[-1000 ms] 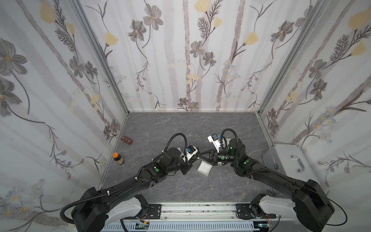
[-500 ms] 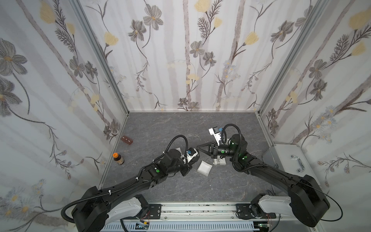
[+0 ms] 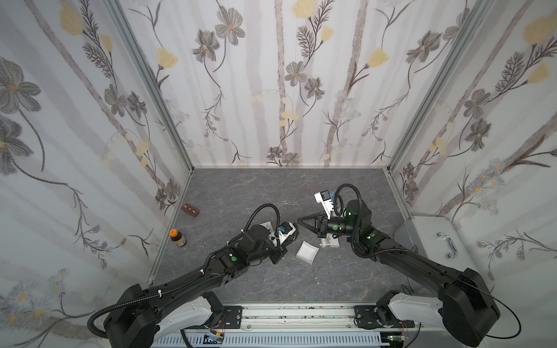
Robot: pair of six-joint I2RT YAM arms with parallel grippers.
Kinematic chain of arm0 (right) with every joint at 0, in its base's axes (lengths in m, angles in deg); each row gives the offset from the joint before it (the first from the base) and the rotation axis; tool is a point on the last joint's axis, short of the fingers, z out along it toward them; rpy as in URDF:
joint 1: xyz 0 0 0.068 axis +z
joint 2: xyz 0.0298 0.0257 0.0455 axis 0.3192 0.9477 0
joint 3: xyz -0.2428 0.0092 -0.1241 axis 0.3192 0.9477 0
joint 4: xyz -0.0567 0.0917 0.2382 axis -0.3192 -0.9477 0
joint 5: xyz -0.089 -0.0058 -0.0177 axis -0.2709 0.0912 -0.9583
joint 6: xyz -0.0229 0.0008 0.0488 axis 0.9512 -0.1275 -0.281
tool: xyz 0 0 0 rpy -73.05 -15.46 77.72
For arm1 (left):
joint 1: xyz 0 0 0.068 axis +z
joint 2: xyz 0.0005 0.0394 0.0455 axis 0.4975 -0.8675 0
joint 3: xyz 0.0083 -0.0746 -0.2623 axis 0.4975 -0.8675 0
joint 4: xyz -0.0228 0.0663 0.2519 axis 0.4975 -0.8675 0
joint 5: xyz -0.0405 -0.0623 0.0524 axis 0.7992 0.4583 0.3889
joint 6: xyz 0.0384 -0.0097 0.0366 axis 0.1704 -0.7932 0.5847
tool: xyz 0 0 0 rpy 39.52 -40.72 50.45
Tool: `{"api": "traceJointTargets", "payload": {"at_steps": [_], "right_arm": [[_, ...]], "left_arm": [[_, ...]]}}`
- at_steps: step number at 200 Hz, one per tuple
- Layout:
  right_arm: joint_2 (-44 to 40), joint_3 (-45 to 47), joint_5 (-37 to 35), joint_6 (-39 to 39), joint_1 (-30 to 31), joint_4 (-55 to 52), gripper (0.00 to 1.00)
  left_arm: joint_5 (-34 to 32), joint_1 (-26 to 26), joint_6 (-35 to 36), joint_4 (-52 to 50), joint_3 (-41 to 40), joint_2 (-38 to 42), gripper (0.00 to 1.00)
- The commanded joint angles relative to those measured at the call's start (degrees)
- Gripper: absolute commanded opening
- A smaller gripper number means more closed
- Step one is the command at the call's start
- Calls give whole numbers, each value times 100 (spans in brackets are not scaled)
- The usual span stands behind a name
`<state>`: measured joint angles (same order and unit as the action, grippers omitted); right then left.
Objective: Take the necklace out of the lift-off lid jewelry box
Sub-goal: Pick up the necklace from the inner lining.
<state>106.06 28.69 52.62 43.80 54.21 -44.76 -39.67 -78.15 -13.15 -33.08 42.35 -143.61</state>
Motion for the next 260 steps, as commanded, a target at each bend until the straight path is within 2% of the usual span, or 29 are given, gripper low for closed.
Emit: {"api": "traceJointTargets", "payload": {"at_steps": [1,33,60,109,142,212,260], "right_arm": [[-192,243,-40,370,48,-133,13],[-132,273,-33,756,186,-240,22],[-12,240,133,899,189,-116,26],[34,318,388,1047,185,155,31],[-150,521,623,1051,177,604,41],[-134,532,984,1113,99,994,45],[-179,541,1302,1015,107,1332,46]], "left_arm": [[-83,5,255,238,-39,60,0],[-292,-20,977,529,-125,158,0],[-691,-62,1789,10,260,124,0],[-1462,-288,2724,-479,838,12,0],[-1903,-507,3235,-857,1105,-149,0],[-1715,-788,3261,-941,1179,267,0],[-1722,-871,3283,-1046,1255,272,0]]}}
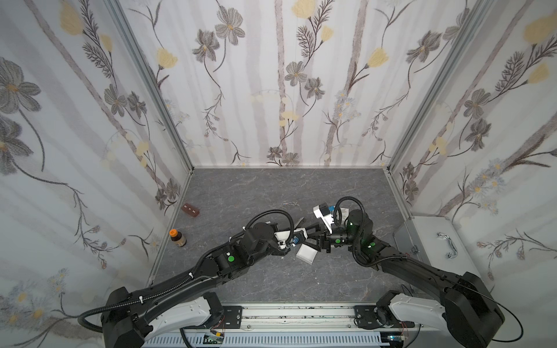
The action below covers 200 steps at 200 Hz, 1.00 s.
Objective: Take the necklace out of the lift-off lid jewelry box
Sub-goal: Pick up the necklace from the inner lining.
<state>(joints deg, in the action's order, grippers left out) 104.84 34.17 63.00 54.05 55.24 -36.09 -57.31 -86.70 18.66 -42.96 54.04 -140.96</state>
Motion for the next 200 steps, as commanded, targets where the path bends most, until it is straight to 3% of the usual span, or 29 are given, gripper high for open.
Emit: {"api": "traceJointTargets", "payload": {"at_steps": [1,100,166,200], "right_arm": [[-54,-12,259,-9,8,467,46],[35,-105,352,78,82,594,42],[69,-81,371,108,108,603,22],[11,-21,343,108,108,611,17]], "left_arm": [[35,-17,107,-57,90,8,0],[116,-59,75,-43,107,-1,0],[107,-62,67,51,55,25,0],[125,-62,65,131,-12,52,0]]}}
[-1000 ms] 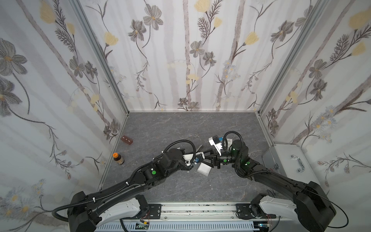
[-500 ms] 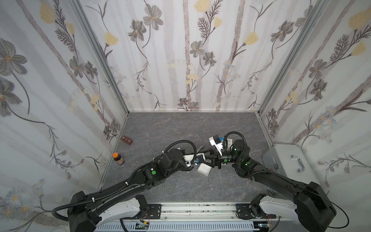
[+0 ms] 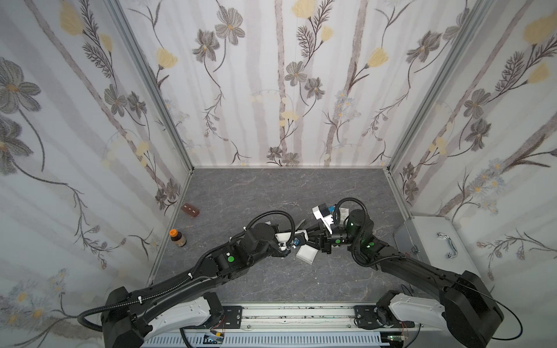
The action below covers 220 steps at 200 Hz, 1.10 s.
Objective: Take the necklace out of the lift-off lid jewelry box
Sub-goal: Pick up the necklace from the inner lining.
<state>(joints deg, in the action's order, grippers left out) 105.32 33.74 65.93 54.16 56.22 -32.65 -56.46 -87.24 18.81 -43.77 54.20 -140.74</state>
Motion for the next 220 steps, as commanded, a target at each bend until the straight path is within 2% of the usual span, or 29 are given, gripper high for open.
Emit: {"api": "traceJointTargets", "payload": {"at_steps": [1,106,190,220], "right_arm": [[-41,25,50,96,10,268,17],[-116,62,55,88,1,155,17],[-203,102,70,86,-13,86,7],[-269,93,104,81,-16,58,7]], "left_arm": [[40,-7,47,215,-31,30,0],[5,-5,47,232,-53,17,0],[-10,-7,53,252,-85,8,0],[19,-7,31,279,-90,4,0]]}}
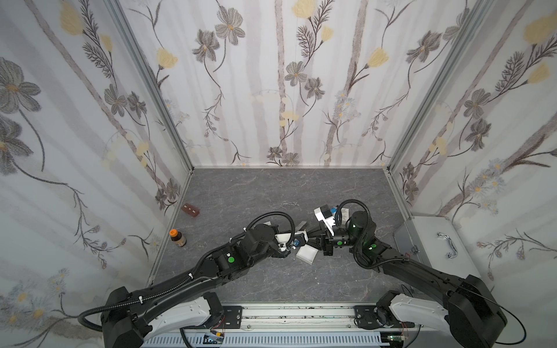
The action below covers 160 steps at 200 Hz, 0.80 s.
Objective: Take the necklace out of the lift-off lid jewelry box
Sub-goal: Pick up the necklace from the inner lining.
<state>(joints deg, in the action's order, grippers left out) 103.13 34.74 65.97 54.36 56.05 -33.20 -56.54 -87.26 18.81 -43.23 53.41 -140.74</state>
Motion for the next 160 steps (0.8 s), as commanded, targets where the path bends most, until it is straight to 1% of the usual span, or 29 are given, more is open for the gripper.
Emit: {"api": "traceJointTargets", "payload": {"at_steps": [1,36,73,104,129,160], "right_arm": [[-53,-10,99,59,1,108,7],[-157,-62,62,31,-8,48,7],[-255,-199,-80,139,-8,-319,6],[-352,-273,-107,135,-8,-414,3],[-397,-310,-166,98,-29,-378,0],[-343,-353,-101,-115,-111,-43,0]], "left_arm": [[34,-5,29,221,-10,4,0],[108,-5,-43,242,-55,-14,0],[214,-1,-130,318,-124,-5,0],[309,-5,-188,379,-178,-22,0],[445,-5,-283,488,-266,-23,0],[712,-14,-380,497,-287,-49,0]]}}
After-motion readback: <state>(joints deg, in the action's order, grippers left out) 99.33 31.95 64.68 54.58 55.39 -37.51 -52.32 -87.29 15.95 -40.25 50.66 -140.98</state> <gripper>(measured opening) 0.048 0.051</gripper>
